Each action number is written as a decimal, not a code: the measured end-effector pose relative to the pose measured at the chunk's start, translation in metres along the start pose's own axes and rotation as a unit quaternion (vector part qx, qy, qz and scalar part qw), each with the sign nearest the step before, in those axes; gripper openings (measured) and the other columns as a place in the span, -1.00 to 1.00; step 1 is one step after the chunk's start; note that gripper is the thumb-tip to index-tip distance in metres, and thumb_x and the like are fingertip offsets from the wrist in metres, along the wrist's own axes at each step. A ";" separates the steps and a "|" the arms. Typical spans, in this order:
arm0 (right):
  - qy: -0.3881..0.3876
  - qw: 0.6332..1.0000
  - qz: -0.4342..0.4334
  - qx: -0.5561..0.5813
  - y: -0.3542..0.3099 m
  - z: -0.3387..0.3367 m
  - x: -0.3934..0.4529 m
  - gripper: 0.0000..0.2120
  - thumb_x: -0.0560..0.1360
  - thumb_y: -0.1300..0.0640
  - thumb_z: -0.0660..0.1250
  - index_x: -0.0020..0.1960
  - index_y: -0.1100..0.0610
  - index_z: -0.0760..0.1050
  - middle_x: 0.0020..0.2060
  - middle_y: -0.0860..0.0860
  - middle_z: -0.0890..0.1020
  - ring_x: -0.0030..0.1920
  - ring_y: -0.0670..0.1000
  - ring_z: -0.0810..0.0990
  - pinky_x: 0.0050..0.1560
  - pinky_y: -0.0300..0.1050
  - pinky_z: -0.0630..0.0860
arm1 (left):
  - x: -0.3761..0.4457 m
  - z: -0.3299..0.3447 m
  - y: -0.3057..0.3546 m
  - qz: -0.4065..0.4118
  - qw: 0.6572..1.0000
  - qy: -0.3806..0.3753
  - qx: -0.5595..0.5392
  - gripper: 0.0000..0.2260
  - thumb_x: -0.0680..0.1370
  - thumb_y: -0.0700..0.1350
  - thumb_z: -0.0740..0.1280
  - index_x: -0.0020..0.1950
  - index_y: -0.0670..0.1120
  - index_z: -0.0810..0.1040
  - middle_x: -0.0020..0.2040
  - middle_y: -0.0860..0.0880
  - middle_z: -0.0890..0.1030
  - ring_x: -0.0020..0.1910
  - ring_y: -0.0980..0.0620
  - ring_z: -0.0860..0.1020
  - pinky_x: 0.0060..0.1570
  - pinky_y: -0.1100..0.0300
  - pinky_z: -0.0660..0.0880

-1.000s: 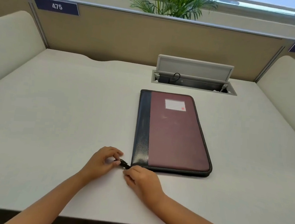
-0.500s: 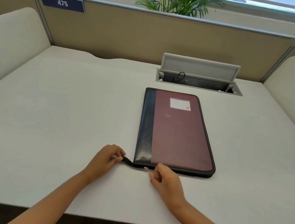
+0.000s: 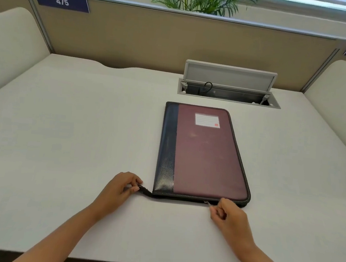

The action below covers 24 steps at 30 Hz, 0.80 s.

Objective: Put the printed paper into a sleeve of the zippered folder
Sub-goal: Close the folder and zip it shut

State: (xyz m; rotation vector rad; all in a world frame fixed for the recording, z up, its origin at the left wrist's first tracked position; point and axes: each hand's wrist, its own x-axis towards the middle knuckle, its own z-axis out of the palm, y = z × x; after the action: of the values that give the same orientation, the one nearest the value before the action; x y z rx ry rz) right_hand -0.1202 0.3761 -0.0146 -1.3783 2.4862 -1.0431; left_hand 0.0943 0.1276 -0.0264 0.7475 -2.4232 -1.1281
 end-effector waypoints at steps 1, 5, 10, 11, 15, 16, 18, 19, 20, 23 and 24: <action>0.003 1.000 0.001 -0.002 0.003 -0.004 -0.001 -0.40 0.35 0.33 0.45 -0.36 -0.08 0.04 -0.49 -0.17 0.19 -0.43 -0.11 0.19 -0.41 -0.32 0.20 | 0.000 0.000 0.000 0.000 1.000 -0.001 0.001 -0.80 0.49 -0.30 0.31 -0.26 -0.05 0.43 -0.06 0.13 0.60 -0.02 0.22 0.47 -0.06 0.45 0.38; 0.024 0.999 0.032 0.033 0.016 -0.015 -0.003 -0.42 0.36 0.33 0.45 -0.37 -0.04 0.05 -0.50 -0.11 0.20 -0.44 -0.12 0.20 -0.41 -0.35 0.19 | 0.000 0.001 -0.002 -0.002 1.000 0.000 0.005 -0.89 0.49 -0.29 0.31 -0.21 -0.15 0.48 -0.07 0.16 0.59 -0.01 0.23 0.46 -0.06 0.44 0.38; 0.038 0.996 0.068 0.031 0.033 -0.035 -0.007 -0.44 0.34 0.35 0.44 -0.38 0.00 0.06 -0.50 -0.08 0.22 -0.44 -0.13 0.19 -0.43 -0.34 0.16 | 0.000 0.001 -0.005 -0.006 1.000 -0.004 0.002 -0.88 0.50 -0.27 0.32 -0.20 -0.08 0.50 -0.09 0.20 0.60 0.00 0.22 0.47 -0.05 0.40 0.39; 0.041 0.996 0.079 0.023 0.038 -0.040 -0.008 -0.44 0.34 0.36 0.44 -0.38 0.00 0.06 -0.50 -0.09 0.23 -0.45 -0.13 0.20 -0.43 -0.33 0.17 | 0.000 0.000 -0.005 -0.008 1.000 -0.006 0.003 -0.88 0.50 -0.27 0.32 -0.19 -0.07 0.50 -0.05 0.22 0.59 0.01 0.22 0.47 -0.05 0.41 0.39; 0.054 0.992 0.114 0.017 0.058 -0.057 -0.007 -0.47 0.35 0.36 0.43 -0.39 0.02 0.08 -0.47 -0.08 0.31 -0.44 -0.12 0.26 -0.41 -0.33 0.19 | 0.000 -0.001 -0.005 -0.003 1.000 -0.013 0.016 -0.77 0.50 -0.28 0.32 -0.22 0.05 0.49 0.04 0.28 0.54 0.02 0.21 0.47 -0.05 0.43 0.39; 0.057 0.991 0.117 0.020 0.062 -0.058 -0.005 -0.47 0.35 0.36 0.42 -0.39 0.02 0.08 -0.46 -0.09 0.32 -0.44 -0.13 0.27 -0.41 -0.33 0.19 | 0.000 0.000 -0.005 -0.003 1.000 -0.014 0.016 -0.69 0.50 -0.29 0.31 -0.25 0.14 0.46 0.04 0.26 0.54 0.03 0.21 0.47 -0.05 0.42 0.39; 0.058 0.990 0.127 0.025 0.068 -0.059 -0.002 -0.49 0.36 0.36 0.41 -0.39 0.02 0.10 -0.46 -0.09 0.34 -0.43 -0.12 0.28 -0.41 -0.33 0.20 | 0.000 -0.001 -0.004 -0.005 1.000 -0.016 0.016 -0.64 0.50 -0.28 0.31 -0.21 0.24 0.46 0.03 0.21 0.55 0.02 0.19 0.47 -0.06 0.44 0.38; 0.058 0.988 0.137 0.035 0.071 -0.059 0.001 -0.51 0.36 0.36 0.41 -0.40 0.03 0.12 -0.46 -0.08 0.36 -0.43 -0.12 0.32 -0.41 -0.35 0.22 | 0.000 -0.002 -0.003 -0.008 1.000 -0.016 0.019 -0.62 0.50 -0.27 0.31 -0.17 0.27 0.46 0.03 0.19 0.55 0.02 0.18 0.47 -0.07 0.45 0.38; 0.059 0.986 0.149 0.050 0.074 -0.059 0.004 -0.53 0.36 0.35 0.41 -0.41 0.03 0.14 -0.46 -0.07 0.39 -0.42 -0.11 0.38 -0.41 -0.37 0.25 | 0.000 -0.001 -0.003 -0.007 1.000 -0.015 0.019 -0.62 0.50 -0.27 0.32 -0.14 0.28 0.46 0.02 0.18 0.55 0.01 0.17 0.47 -0.07 0.44 0.38; 0.047 0.980 0.177 0.083 0.081 -0.062 0.017 -0.62 0.35 0.28 0.41 -0.41 -0.01 0.27 -0.42 -0.04 0.50 -0.36 -0.05 0.49 -0.37 -0.39 0.34 | 0.001 -0.002 0.000 -0.023 0.999 -0.026 0.021 -0.66 0.50 -0.27 0.32 -0.14 0.24 0.49 -0.02 0.19 0.55 -0.01 0.17 0.47 -0.07 0.45 0.40; 0.041 0.979 0.181 0.089 0.082 -0.064 0.022 -0.67 0.35 0.26 0.42 -0.39 -0.03 0.34 -0.38 -0.04 0.54 -0.37 -0.06 0.48 -0.36 -0.41 0.36 | 0.003 -0.002 0.001 -0.029 0.999 -0.027 0.014 -0.68 0.49 -0.28 0.34 -0.15 0.20 0.50 -0.05 0.23 0.55 -0.01 0.20 0.48 -0.08 0.48 0.39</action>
State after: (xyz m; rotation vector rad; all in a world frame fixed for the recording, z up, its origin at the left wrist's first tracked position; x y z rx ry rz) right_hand -0.2167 0.4205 -0.0119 -0.8084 2.4951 -1.2185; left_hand 0.0933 0.1250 -0.0243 0.8110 -2.4825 -1.1520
